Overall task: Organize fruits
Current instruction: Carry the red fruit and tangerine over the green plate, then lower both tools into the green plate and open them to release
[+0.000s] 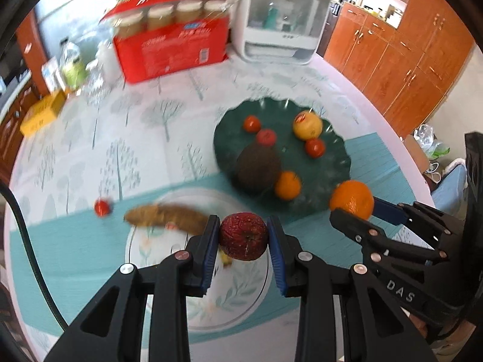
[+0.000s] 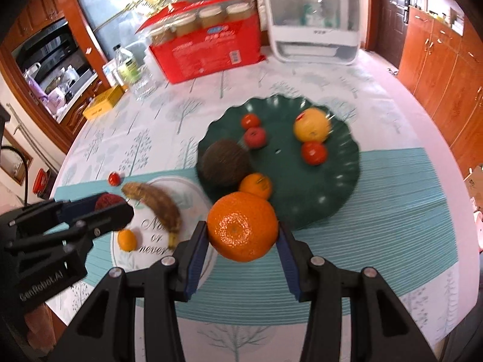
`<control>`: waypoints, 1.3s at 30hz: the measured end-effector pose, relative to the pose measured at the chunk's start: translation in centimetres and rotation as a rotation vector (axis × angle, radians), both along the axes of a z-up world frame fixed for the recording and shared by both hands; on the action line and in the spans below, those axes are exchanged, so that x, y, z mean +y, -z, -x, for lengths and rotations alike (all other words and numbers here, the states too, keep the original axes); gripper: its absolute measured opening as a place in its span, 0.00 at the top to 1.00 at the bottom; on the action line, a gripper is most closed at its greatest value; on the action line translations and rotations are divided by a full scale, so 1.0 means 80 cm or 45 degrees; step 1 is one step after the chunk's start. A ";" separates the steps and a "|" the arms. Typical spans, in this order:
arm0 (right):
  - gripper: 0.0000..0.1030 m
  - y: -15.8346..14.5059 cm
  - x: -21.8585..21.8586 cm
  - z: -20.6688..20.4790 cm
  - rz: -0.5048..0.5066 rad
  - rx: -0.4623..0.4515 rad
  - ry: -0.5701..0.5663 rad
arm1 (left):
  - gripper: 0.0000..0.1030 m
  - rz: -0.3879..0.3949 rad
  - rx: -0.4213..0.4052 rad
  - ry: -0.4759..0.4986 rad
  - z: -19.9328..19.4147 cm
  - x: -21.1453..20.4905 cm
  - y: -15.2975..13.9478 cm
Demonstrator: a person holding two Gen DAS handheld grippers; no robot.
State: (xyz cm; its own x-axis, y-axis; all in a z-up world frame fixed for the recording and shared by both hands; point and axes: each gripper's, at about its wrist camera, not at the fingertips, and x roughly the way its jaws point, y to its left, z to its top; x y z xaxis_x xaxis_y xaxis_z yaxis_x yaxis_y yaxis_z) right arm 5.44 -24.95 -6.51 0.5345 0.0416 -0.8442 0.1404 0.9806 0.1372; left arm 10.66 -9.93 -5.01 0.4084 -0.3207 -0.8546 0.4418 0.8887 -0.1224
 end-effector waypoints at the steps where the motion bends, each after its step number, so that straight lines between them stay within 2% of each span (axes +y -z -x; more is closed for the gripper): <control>1: 0.56 -0.003 -0.005 0.000 0.004 -0.008 0.006 | 0.71 0.000 -0.010 0.007 -0.005 -0.008 -0.005; 8: 0.56 -0.026 -0.053 -0.006 0.034 -0.060 0.047 | 0.71 0.008 -0.025 0.037 -0.046 -0.060 -0.035; 13: 0.56 -0.045 -0.081 -0.020 0.071 -0.106 0.046 | 0.71 -0.013 -0.088 0.060 -0.073 -0.099 -0.056; 19: 0.56 -0.065 -0.104 -0.046 0.109 -0.163 0.029 | 0.71 -0.041 -0.114 0.071 -0.111 -0.136 -0.062; 25: 0.56 -0.051 -0.113 -0.074 0.102 -0.128 -0.004 | 0.71 -0.085 -0.073 0.072 -0.153 -0.160 -0.040; 32: 0.56 -0.008 -0.107 -0.098 0.075 -0.029 -0.060 | 0.71 -0.192 0.003 0.107 -0.182 -0.187 0.013; 39: 0.55 0.039 -0.102 -0.111 0.065 0.085 -0.092 | 0.70 -0.255 0.072 0.146 -0.195 -0.212 0.058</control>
